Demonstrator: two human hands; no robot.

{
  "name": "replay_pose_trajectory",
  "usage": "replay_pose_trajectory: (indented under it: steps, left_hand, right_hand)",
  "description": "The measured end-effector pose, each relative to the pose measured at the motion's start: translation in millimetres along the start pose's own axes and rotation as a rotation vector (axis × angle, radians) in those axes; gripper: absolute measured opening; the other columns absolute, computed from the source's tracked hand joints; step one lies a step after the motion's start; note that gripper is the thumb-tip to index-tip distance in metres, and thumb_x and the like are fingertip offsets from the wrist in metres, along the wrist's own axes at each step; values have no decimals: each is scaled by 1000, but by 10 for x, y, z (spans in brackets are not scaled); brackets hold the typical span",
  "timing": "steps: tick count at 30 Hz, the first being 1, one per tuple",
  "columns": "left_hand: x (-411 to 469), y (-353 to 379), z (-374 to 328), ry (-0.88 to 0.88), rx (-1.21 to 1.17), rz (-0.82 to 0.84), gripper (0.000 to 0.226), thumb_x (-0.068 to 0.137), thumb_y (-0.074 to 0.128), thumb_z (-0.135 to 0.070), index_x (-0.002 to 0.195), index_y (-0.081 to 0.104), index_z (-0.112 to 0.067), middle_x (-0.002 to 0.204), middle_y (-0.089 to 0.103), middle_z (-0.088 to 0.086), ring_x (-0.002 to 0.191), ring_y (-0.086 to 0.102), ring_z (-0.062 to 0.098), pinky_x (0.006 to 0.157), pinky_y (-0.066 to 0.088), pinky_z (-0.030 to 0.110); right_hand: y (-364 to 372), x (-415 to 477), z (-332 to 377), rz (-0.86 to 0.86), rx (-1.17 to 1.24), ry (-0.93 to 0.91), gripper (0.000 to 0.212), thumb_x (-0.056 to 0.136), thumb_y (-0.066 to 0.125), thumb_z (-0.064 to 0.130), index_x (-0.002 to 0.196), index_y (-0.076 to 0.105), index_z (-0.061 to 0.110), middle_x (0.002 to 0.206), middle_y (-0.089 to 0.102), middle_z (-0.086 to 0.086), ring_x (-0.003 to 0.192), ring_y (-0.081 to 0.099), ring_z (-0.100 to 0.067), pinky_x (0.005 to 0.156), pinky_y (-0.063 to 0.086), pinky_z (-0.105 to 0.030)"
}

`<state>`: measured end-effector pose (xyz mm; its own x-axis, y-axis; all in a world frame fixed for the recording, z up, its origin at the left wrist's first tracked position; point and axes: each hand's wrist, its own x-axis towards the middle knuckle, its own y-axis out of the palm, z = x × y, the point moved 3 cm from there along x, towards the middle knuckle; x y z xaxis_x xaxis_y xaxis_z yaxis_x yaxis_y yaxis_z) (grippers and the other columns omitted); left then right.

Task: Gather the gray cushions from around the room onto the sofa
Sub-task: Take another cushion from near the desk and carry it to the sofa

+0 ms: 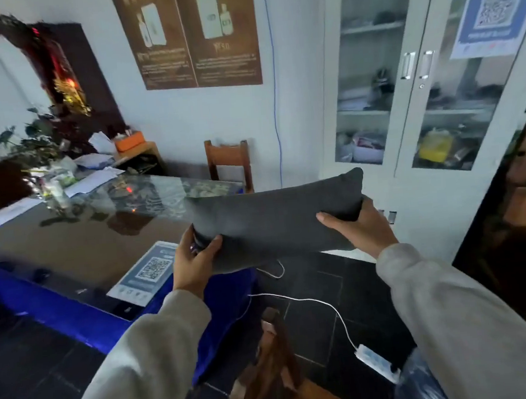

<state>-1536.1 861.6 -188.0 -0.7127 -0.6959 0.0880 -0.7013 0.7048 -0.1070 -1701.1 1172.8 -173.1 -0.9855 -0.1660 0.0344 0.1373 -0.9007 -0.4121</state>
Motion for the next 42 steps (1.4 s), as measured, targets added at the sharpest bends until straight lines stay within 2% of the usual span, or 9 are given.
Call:
replay_pose_trajectory:
  steps: [5, 10, 12, 17, 22, 27, 31, 35, 42]
  left_hand:
    - [-91, -1449, -296, 32, -19, -125, 66, 83, 85, -7, 143, 58, -16, 116, 70, -14, 91, 65, -16, 75, 51, 5]
    - [-461, -2883, -368, 35, -33, -274, 75, 77, 89, -3, 144, 59, -18, 122, 72, -7, 103, 69, -1, 97, 55, 25]
    - [-888, -3848, -334, 16, -62, -397, 84, 67, 96, -14, 142, 60, -19, 127, 72, 2, 113, 69, 16, 106, 53, 40]
    - [-1578, -5416, -160, 28, -50, -599, 81, 43, 94, -42, 119, 69, -36, 115, 77, -4, 109, 72, 17, 104, 55, 46]
    - [-2540, -6866, -129, 21, -35, -812, 81, 43, 94, -42, 121, 71, -39, 118, 77, 0, 114, 72, 24, 104, 55, 50]
    - [-3516, -7846, -108, -16, 28, -1012, 75, 53, 96, -27, 123, 70, -30, 115, 76, -3, 112, 71, 23, 101, 56, 41]
    - [-4147, -8476, -24, -45, 103, -1180, 65, 74, 91, -5, 131, 64, -21, 111, 71, -5, 101, 68, 16, 95, 54, 31]
    - [-4671, -8934, 91, -55, 119, -1329, 72, 76, 89, -2, 139, 60, -18, 117, 66, -2, 93, 65, 14, 72, 50, 11]
    - [-5346, -9732, 356, -133, 40, -1489, 75, 75, 90, -5, 142, 59, -20, 127, 72, 13, 115, 70, 32, 102, 56, 51]
  right_hand:
    - [954, -415, 927, 157, -5, -133, 114, 54, 86, 79, 146, 47, 24, 136, 62, 7, 123, 61, -21, 102, 52, -37]
    - [2071, -1026, 1591, 292, 4, -220, 104, 58, 86, 78, 140, 49, 26, 119, 54, 13, 106, 51, -13, 89, 41, -29]
    - [2817, -1585, 2013, 406, 18, -278, 94, 58, 88, 76, 132, 51, 29, 114, 55, 16, 106, 52, -11, 91, 41, -27]
    - [3954, -2615, 2621, 557, 55, -366, 103, 47, 89, 77, 131, 58, 27, 114, 66, 16, 99, 62, -4, 85, 49, -21]
    - [5081, -3872, 3090, 754, 72, -433, 113, 42, 93, 75, 135, 50, 27, 130, 64, 7, 122, 62, -18, 108, 52, -42]
    - [5873, -5020, 3440, 901, 51, -542, 115, 47, 91, 76, 142, 50, 25, 132, 62, 8, 120, 60, -17, 95, 47, -30]
    - [6384, -5889, 3702, 1006, 23, -627, 112, 56, 91, 71, 145, 46, 19, 136, 62, 0, 127, 60, -25, 107, 51, -43]
    - [6867, -6591, 3909, 1104, 26, -682, 104, 59, 94, 66, 140, 50, 17, 134, 64, -1, 128, 60, -25, 108, 49, -38]
    - [7783, -7415, 4134, 1341, -8, -828, 109, 62, 93, 64, 150, 47, 20, 139, 61, 2, 133, 57, -22, 99, 40, -23]
